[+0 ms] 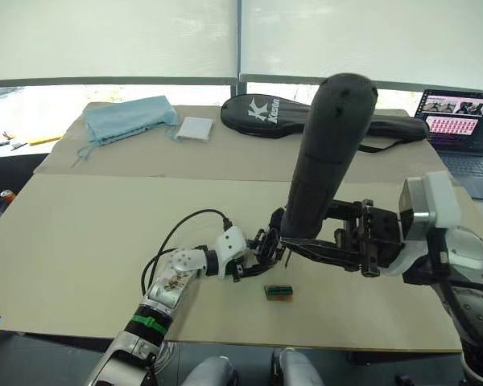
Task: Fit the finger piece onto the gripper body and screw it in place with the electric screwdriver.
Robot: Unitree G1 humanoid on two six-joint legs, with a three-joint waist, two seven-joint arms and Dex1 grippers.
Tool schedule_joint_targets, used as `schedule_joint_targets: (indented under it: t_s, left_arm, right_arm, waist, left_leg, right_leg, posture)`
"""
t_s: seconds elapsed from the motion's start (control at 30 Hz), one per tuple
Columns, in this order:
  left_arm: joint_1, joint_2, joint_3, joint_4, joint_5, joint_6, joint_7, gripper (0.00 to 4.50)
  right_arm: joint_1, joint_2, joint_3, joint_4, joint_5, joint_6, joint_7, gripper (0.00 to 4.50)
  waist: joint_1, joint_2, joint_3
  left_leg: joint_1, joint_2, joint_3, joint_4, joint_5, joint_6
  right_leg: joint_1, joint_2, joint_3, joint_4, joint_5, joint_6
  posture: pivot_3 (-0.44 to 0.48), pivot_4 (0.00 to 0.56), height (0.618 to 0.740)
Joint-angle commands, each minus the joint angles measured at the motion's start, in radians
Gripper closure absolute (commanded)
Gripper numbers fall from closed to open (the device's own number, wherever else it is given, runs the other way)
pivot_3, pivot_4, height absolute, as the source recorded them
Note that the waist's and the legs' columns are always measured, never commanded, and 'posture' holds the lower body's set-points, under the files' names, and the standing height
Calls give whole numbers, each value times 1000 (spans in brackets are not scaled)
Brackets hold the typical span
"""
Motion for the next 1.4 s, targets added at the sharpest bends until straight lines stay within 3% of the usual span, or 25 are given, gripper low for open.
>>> schedule_joint_targets:
  t_s: [0.03,0.43,0.9,1.4]
  left_arm:
    - [-17,-2,-19,65,24,11,2,2189]
    - [-82,15,-28,159,21,-43,-94,2189]
    - [-68,23,-28,148,21,-31,-110,2189]
    - [-63,26,-31,143,22,-17,-112,2189]
  right_arm:
    - [-77,15,-18,-19,78,15,-49,2583]
    - [-264,117,84,93,30,40,-95,2583]
    - [-243,217,163,160,-174,-28,-27,2583]
    - [-216,251,199,206,-292,-63,20,2583]
  waist:
    - [1,0,0]
    - [-7,0,0]
    - [-12,0,0]
    - [-14,0,0]
  left_leg:
    - [0,0,0,0,0,0]
    - [0,0,0,1,0,0]
    - [0,0,0,1,0,1]
    - [0,0,0,1,0,1]
  right_leg:
    - [0,0,0,0,0,0]
    - [0,0,0,0,0,0]
    - [-1,0,0,1,0,0]
    - [-1,1,0,1,0,0]
  posture:
    - [0,150,740]
    - [0,150,740]
    - [0,150,740]
    - [0,150,740]
